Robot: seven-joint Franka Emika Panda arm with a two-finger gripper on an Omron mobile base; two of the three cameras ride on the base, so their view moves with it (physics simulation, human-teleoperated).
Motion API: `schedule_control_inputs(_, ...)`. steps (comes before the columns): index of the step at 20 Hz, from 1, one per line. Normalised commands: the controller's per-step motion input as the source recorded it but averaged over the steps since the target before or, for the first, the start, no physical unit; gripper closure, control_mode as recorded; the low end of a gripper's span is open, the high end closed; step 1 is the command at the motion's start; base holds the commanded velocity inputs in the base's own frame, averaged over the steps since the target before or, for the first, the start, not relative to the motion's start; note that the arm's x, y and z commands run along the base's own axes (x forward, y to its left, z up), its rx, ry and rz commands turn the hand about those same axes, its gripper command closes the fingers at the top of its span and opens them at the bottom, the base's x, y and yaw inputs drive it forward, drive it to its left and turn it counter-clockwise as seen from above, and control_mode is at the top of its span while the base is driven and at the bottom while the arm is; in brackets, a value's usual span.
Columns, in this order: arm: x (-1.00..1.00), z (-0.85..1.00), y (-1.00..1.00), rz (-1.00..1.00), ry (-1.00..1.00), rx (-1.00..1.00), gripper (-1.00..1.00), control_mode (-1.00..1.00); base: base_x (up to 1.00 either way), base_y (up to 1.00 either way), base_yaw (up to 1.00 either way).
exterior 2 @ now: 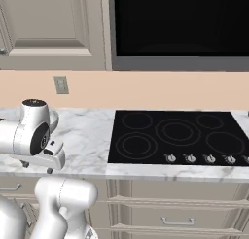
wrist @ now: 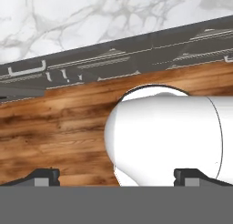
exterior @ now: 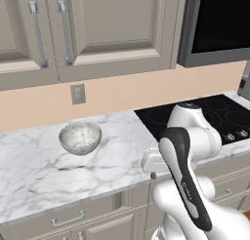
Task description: Pick the cup and bowl from the counter and place them on the counter next to the sink.
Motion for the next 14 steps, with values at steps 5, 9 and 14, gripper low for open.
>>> schedule_control_inputs(5,0.0,0.0,0.0,0.0,0.0,0.0,-1.0,1.0,0.0,0.0,0.0)
schedule_control_inputs(9,0.0,0.0,0.0,0.0,0.0,0.0,-1.0,1.0,0.0,0.0,0.0)
schedule_control_inputs(14,0.05,-0.01,0.04,0.0,0.0,0.0,-1.0,-1.0,0.0,0.0,0.0)
